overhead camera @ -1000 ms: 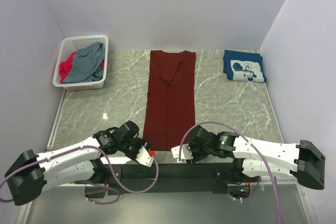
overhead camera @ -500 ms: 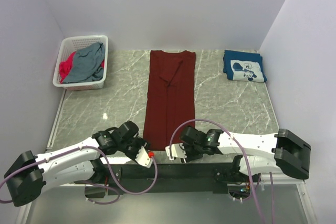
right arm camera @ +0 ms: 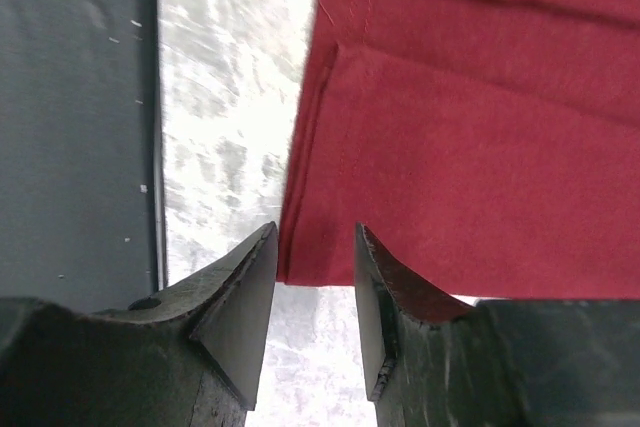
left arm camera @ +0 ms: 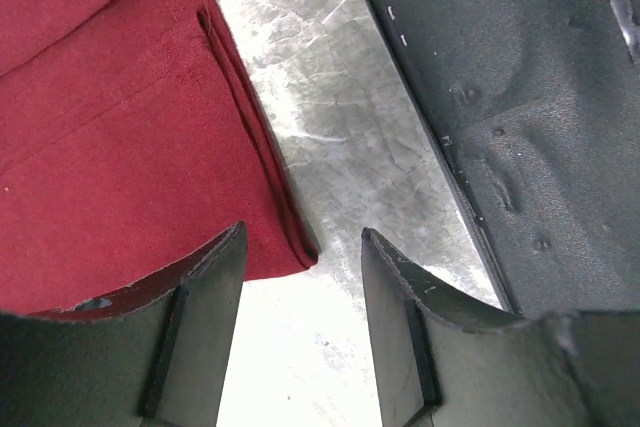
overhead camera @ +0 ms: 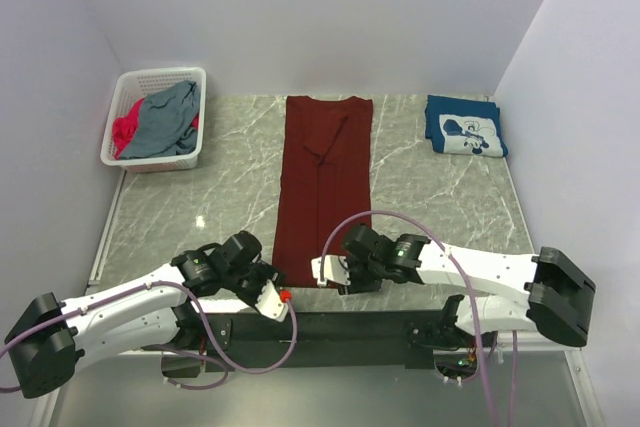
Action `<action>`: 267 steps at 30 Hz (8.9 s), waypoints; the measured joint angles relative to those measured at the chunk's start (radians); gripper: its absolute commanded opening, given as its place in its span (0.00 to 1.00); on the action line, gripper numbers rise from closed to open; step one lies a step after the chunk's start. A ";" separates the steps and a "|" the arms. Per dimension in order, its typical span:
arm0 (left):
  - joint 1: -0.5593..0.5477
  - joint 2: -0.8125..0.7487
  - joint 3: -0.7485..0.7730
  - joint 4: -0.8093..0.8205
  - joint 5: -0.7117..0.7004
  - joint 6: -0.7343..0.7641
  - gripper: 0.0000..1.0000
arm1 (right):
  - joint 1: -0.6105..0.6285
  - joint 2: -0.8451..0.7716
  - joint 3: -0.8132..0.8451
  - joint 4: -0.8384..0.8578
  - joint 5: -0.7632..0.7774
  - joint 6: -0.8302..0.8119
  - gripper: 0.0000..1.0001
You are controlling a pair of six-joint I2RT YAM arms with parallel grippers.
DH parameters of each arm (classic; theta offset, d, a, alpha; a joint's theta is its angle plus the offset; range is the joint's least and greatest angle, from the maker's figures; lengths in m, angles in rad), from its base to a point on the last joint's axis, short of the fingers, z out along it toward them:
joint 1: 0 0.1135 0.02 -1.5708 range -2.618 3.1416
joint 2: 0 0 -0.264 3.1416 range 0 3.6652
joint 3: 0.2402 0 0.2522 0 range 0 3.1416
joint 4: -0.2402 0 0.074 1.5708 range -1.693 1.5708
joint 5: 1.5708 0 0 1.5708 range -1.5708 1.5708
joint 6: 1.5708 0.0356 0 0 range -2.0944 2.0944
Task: Fold and stack the t-shirts
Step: Fold the tshirt
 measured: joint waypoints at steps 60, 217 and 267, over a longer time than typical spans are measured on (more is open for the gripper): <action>-0.085 0.181 0.145 -0.005 -0.097 -0.011 0.01 | -0.077 0.018 0.053 -0.075 -0.043 0.120 0.00; 0.314 0.407 0.424 -0.063 0.032 0.048 0.01 | -0.497 0.112 0.318 -0.172 -0.041 -0.110 0.00; 0.386 0.803 0.595 -0.033 0.013 -0.146 0.23 | -0.697 0.701 0.627 -0.340 -0.271 -0.032 0.11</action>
